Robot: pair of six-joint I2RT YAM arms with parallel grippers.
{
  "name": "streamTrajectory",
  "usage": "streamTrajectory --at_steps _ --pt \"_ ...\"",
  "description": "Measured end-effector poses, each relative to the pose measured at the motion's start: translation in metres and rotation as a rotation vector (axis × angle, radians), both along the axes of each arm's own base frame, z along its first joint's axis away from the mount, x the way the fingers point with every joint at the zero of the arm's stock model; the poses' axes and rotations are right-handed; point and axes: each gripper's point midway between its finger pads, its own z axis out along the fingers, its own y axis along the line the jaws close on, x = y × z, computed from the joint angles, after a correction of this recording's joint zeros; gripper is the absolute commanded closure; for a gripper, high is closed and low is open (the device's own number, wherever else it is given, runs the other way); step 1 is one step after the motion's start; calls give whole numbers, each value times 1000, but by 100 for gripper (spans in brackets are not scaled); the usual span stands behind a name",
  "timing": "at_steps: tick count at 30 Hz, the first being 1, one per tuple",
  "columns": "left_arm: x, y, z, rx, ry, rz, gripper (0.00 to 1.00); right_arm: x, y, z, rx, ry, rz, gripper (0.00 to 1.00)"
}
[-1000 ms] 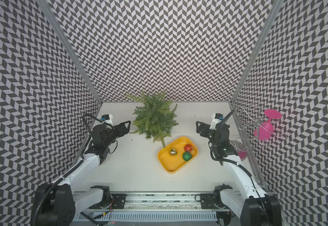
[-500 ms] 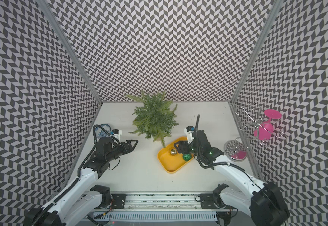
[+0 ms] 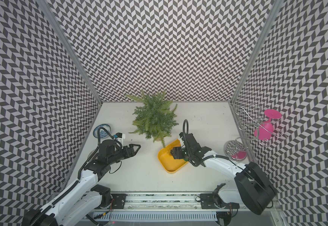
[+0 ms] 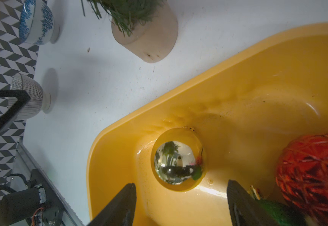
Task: Decorate the small christmas tree with ornaments
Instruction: Pick up an ornament from the container.
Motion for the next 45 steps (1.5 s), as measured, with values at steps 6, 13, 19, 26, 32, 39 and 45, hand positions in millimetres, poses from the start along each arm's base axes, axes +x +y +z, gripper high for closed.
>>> streamTrajectory --at_steps 6,13,19,26,32,39,45 --pt "-1 0 -2 2 11 1 17 -4 8 -19 -36 23 23 24" --pt "-1 0 -3 3 13 1 17 1 12 -33 -63 27 13 26" --pt "-1 -1 -3 4 13 -3 18 12 18 -30 -57 -3 0 27" --pt "-1 -1 -4 6 15 -2 19 20 22 -32 -61 -12 -6 29" --pt "-1 -1 -4 6 14 -2 19 21 21 -33 -66 -11 -9 34" --pt "-1 -1 -4 6 14 -1 19 21 21 -34 -68 -11 -10 36" --pt "-1 0 -4 8 14 1 19 19 19 -32 -72 -10 -11 38"
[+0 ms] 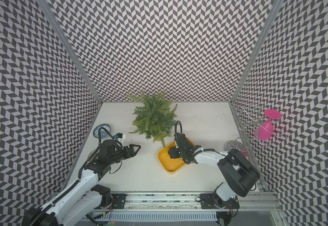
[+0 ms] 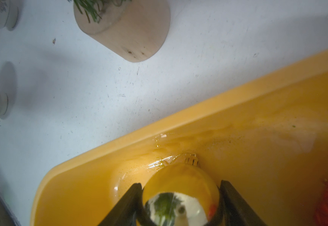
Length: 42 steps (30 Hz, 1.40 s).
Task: Decorate the small christmas tree with ornaments
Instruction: Pick up an ornament from the container, then hang an ornament on the christmas tree.
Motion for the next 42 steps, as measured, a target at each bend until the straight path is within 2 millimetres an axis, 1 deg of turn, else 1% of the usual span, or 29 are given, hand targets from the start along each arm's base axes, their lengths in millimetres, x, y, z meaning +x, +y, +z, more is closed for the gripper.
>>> streamTrajectory --at_steps 4,10,13,16,19,27,30,36,39,42 --pt "0 0 0 0 -2 0 19 -1 -2 10 7 -15 -4 38" --pt "-1 0 5 -3 -12 -1 19 -2 -6 41 43 -73 -12 38" --pt "-1 0 16 -10 -41 -2 19 -5 -9 60 63 -103 -15 38" --pt "1 -1 35 -25 -90 -3 19 -8 -13 79 78 -127 -15 38" --pt "1 -2 54 -40 -139 -7 19 -10 -15 102 96 -158 -12 38" --pt "3 -8 115 -91 -287 -26 19 -12 -15 189 187 -305 11 38" --pt "3 -14 139 -104 -337 -45 19 -8 -11 223 215 -354 26 38" --pt "8 -21 184 -116 -436 -73 19 1 1 284 260 -431 61 38" --pt "12 -23 201 -117 -470 -84 19 6 9 310 280 -459 84 38" --pt "17 -26 213 -118 -493 -94 19 11 17 329 300 -470 105 38"
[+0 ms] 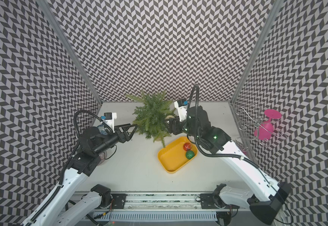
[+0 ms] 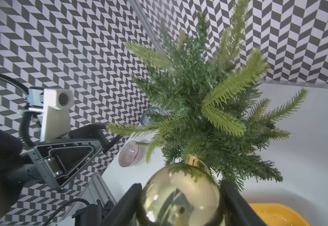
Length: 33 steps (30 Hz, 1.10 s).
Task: Decorate the small christmas tree with ornaments
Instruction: Hang an ornament on the christmas tree.
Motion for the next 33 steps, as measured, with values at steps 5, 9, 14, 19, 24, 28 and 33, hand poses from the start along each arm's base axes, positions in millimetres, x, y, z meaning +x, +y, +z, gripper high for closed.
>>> streamTrajectory --at_steps 5,9,14,19,24,28,33 --pt "6 -5 12 1 -18 -13 19 10 10 20 22 -5 33 38" --pt "10 -8 23 -3 -39 -21 20 21 17 34 45 -10 51 38" --pt "13 -11 34 -8 -59 -28 20 32 23 50 80 -12 75 38" --pt "13 -11 42 -13 -74 -33 19 36 27 59 111 -7 107 38" --pt "14 -15 53 -16 -92 -57 20 34 35 69 142 1 156 39" --pt "13 -19 62 -16 -106 -74 20 32 41 72 159 11 195 38" --pt "13 -20 63 -16 -107 -81 20 32 44 73 171 27 218 39"
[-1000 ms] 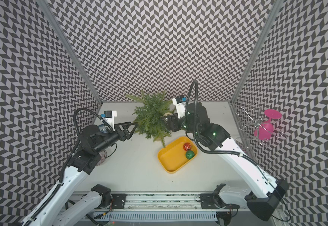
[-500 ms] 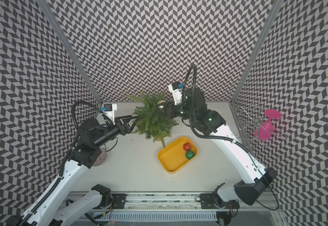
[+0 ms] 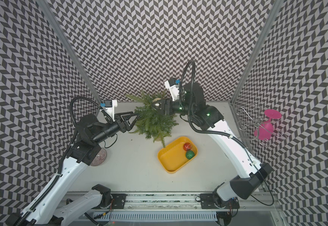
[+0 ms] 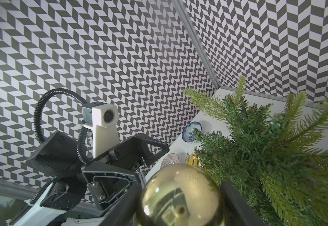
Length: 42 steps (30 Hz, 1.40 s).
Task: Decorate the small christmas tree with ornaments
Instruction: Hang an ornament on the christmas tree.
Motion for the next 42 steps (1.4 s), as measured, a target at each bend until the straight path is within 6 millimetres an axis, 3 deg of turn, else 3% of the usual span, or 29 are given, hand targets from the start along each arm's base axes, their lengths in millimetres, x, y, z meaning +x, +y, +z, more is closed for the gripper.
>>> streamTrajectory --at_steps 14,21,28,37,42 --pt "2 -3 -4 4 11 -6 19 25 -15 -12 13 69 -60 38" --pt "2 -3 -4 4 13 -6 20 24 -12 -28 14 118 -35 39" --pt "2 -3 -6 5 16 -6 19 24 -11 -30 21 123 -24 39" --pt "8 -6 -12 12 35 -10 22 29 -18 -60 17 187 -46 39" --pt "13 -10 -21 24 56 -16 23 21 -24 -62 42 189 -45 38"
